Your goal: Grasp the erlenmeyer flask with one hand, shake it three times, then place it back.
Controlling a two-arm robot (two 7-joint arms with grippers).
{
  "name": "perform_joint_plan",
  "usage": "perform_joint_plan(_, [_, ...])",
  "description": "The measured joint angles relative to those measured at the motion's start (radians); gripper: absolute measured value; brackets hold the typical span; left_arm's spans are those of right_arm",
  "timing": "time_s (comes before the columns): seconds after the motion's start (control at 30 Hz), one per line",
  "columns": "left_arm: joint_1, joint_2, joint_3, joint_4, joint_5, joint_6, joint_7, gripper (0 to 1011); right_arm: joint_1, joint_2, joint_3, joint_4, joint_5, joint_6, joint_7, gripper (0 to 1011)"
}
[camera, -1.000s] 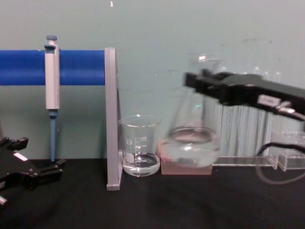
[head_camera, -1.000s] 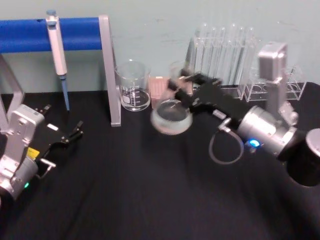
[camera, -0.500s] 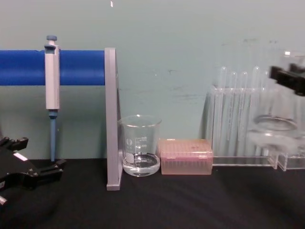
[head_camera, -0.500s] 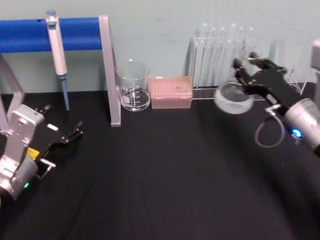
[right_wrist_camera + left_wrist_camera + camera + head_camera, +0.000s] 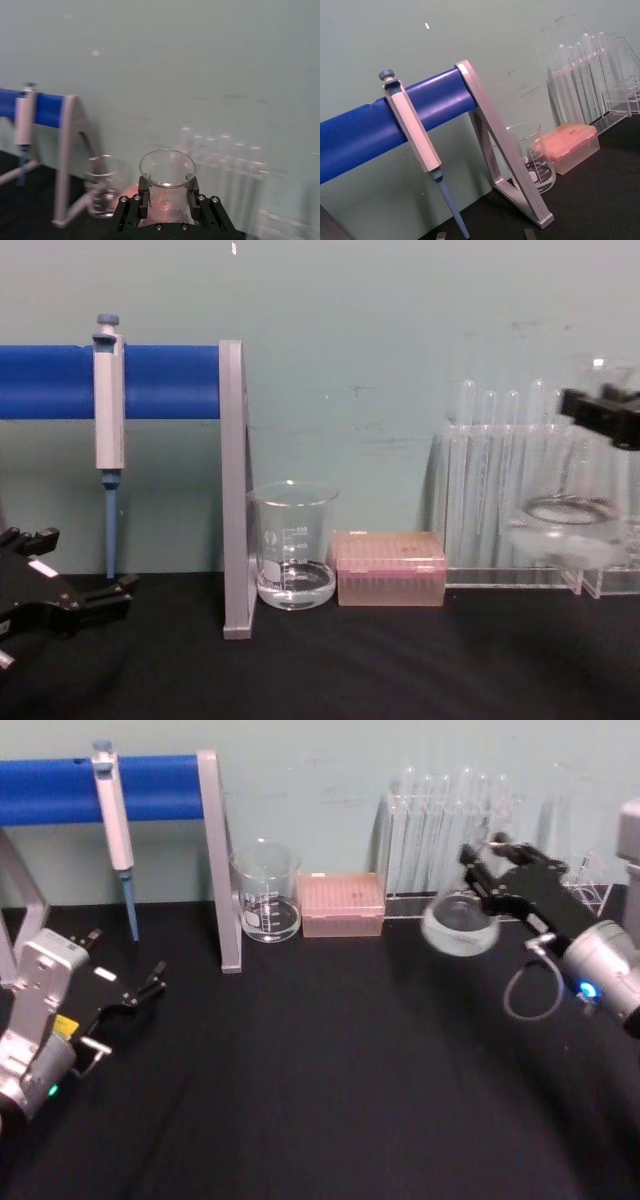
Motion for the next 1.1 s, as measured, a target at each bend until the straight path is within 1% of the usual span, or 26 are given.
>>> perform_joint_plan(0.03, [0.0, 0.0, 0.0, 0.0, 0.0, 0.0, 0.0, 1001, 0.004, -0.004, -0.005, 0.003, 0.003, 0.001, 0.013, 450])
perform_joint_plan(0.07, [0.0, 0.0, 0.0, 0.0, 0.0, 0.0, 0.0, 1001, 0.014, -0.012, -0.017, 0.01, 0.009, 0.003, 0.042, 450])
perform_joint_plan(0.13, [0.0, 0.0, 0.0, 0.0, 0.0, 0.0, 0.0, 1001, 0.024, -0.019, -0.034, 0.015, 0.016, 0.005, 0.074, 450])
perform_joint_plan(0.17, [0.0, 0.0, 0.0, 0.0, 0.0, 0.0, 0.0, 1001, 0.033, -0.024, -0.049, 0.019, 0.022, 0.007, 0.098, 450])
perform_joint_plan(0.23, [0.0, 0.0, 0.0, 0.0, 0.0, 0.0, 0.0, 1001, 0.042, -0.029, -0.066, 0.024, 0.029, 0.009, 0.124, 450])
perform_joint_plan(0.27, [0.0, 0.0, 0.0, 0.0, 0.0, 0.0, 0.0, 1001, 0.051, -0.033, -0.083, 0.029, 0.036, 0.011, 0.15, 449])
perform_joint_plan(0.3, [0.0, 0.0, 0.0, 0.0, 0.0, 0.0, 0.0, 1001, 0.051, -0.033, -0.083, 0.029, 0.036, 0.011, 0.15, 450])
perform_joint_plan(0.33, [0.0, 0.0, 0.0, 0.0, 0.0, 0.0, 0.0, 1001, 0.061, -0.035, -0.103, 0.033, 0.044, 0.012, 0.175, 450])
perform_joint_plan(0.37, [0.0, 0.0, 0.0, 0.0, 0.0, 0.0, 0.0, 1001, 0.065, -0.036, -0.112, 0.035, 0.048, 0.012, 0.187, 450])
perform_joint_plan(0.4, [0.0, 0.0, 0.0, 0.0, 0.0, 0.0, 0.0, 1001, 0.073, -0.038, -0.131, 0.038, 0.055, 0.012, 0.213, 450])
perform_joint_plan(0.43, [0.0, 0.0, 0.0, 0.0, 0.0, 0.0, 0.0, 1001, 0.073, -0.038, -0.131, 0.038, 0.055, 0.012, 0.213, 450])
perform_joint_plan(0.5, [0.0, 0.0, 0.0, 0.0, 0.0, 0.0, 0.0, 1001, 0.087, -0.039, -0.166, 0.04, 0.068, 0.012, 0.256, 450])
perform_joint_plan(0.63, [0.0, 0.0, 0.0, 0.0, 0.0, 0.0, 0.0, 1001, 0.098, -0.038, -0.199, 0.04, 0.079, 0.012, 0.295, 450])
perform_joint_plan(0.67, [0.0, 0.0, 0.0, 0.0, 0.0, 0.0, 0.0, 1001, 0.102, -0.037, -0.213, 0.038, 0.084, 0.012, 0.309, 450])
perform_joint_plan(0.73, [0.0, 0.0, 0.0, 0.0, 0.0, 0.0, 0.0, 1001, 0.106, -0.035, -0.229, 0.035, 0.09, 0.011, 0.326, 449])
perform_joint_plan(0.83, [0.0, 0.0, 0.0, 0.0, 0.0, 0.0, 0.0, 1001, 0.11, -0.03, -0.242, 0.031, 0.096, 0.008, 0.334, 450])
perform_joint_plan(1.0, [0.0, 0.0, 0.0, 0.0, 0.0, 0.0, 0.0, 1000, 0.109, -0.02, -0.244, 0.025, 0.104, -0.002, 0.322, 450])
perform_joint_plan(1.07, [0.0, 0.0, 0.0, 0.0, 0.0, 0.0, 0.0, 1001, 0.107, -0.017, -0.242, 0.024, 0.106, -0.006, 0.313, 449])
perform_joint_plan(1.1, [0.0, 0.0, 0.0, 0.0, 0.0, 0.0, 0.0, 1001, 0.104, -0.014, -0.237, 0.023, 0.108, -0.01, 0.298, 450])
